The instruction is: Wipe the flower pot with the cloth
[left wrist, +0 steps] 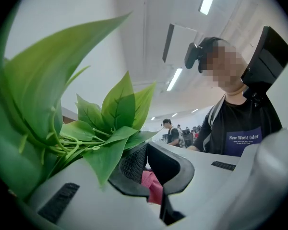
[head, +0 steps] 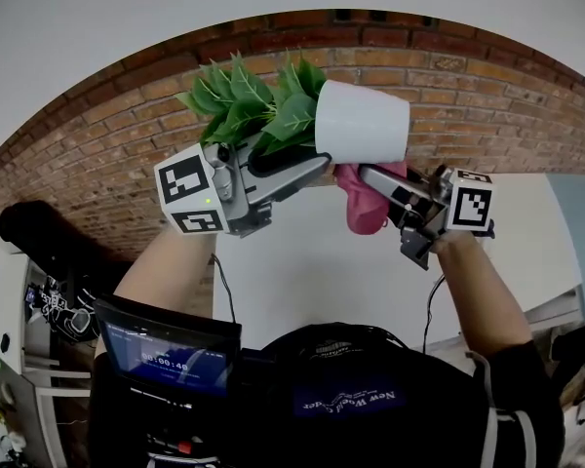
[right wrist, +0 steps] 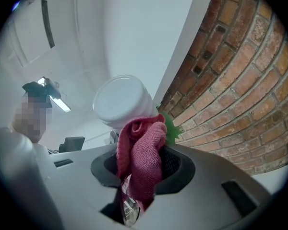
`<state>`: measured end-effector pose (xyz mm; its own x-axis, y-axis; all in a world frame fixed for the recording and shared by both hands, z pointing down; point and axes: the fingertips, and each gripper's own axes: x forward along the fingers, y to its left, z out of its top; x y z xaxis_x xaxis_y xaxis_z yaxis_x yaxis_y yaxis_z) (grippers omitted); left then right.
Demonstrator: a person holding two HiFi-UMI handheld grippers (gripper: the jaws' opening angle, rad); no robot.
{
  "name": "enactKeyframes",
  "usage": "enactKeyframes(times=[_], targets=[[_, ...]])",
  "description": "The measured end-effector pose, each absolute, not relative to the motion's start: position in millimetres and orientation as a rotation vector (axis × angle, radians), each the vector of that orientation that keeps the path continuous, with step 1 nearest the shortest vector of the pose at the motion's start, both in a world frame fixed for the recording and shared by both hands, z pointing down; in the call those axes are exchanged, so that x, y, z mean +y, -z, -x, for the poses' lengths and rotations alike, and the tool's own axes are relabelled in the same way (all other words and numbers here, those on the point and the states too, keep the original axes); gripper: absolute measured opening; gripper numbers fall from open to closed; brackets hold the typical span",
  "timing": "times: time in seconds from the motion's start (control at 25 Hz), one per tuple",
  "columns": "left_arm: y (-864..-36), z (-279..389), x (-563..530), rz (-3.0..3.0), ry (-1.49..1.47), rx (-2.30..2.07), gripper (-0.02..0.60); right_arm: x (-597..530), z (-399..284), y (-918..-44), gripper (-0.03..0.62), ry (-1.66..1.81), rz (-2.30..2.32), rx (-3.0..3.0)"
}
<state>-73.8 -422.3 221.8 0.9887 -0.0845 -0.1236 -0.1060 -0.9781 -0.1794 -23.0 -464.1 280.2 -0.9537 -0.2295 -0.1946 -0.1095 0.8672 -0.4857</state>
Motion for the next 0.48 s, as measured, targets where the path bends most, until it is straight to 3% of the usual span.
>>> enactKeyframes(times=[0.48], targets=[[-229,74,-439,2.925,-0.118,0.255,0.008,-439,27,-263,0.109,0.522,0.239,2.901]])
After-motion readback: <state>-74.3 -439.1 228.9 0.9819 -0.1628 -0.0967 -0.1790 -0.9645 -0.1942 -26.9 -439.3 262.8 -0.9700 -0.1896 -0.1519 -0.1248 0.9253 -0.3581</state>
